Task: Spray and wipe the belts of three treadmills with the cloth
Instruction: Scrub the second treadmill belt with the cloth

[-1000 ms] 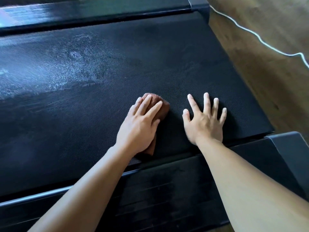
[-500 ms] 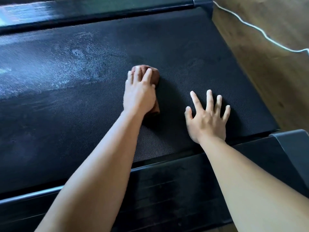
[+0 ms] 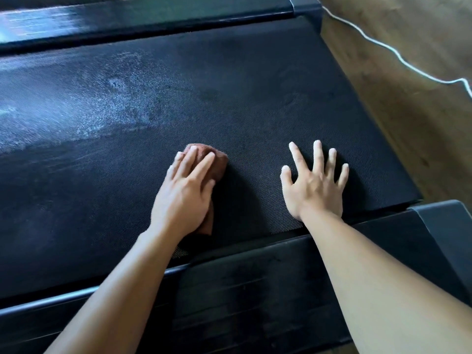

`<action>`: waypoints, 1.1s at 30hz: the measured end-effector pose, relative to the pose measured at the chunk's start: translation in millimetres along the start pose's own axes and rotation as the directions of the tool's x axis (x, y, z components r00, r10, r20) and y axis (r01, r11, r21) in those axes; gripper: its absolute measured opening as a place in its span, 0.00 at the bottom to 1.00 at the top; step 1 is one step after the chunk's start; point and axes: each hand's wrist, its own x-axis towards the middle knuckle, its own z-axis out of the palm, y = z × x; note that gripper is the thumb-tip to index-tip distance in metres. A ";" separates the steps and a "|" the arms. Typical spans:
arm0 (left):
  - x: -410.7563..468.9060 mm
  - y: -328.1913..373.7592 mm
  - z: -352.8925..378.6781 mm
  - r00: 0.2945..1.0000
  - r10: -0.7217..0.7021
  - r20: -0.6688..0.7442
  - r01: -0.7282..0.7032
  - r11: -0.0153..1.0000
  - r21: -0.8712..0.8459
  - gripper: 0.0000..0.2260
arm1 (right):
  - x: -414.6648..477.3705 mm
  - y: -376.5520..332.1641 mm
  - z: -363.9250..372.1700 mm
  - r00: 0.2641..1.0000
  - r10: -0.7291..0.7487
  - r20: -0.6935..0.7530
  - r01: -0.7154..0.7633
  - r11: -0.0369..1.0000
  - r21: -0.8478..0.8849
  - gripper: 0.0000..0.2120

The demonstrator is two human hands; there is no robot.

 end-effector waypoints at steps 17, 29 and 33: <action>72.4 75.0 31.5 0.974 0.213 0.073 -0.215 0.976 0.023 0.25 | 0.9 1.1 0.2 1.000 -0.009 0.011 0.008 1.000 0.010 0.27; 13.9 -9.4 -4.3 1.000 0.018 0.009 -0.018 1.000 -0.004 0.25 | 1.1 0.9 1.4 1.000 -0.005 -0.006 0.005 1.000 0.007 0.27; 55.3 -9.8 -5.5 0.992 -0.117 -0.042 0.117 0.993 -0.007 0.25 | 1.0 1.5 1.6 1.000 -0.006 -0.011 0.006 1.000 0.002 0.27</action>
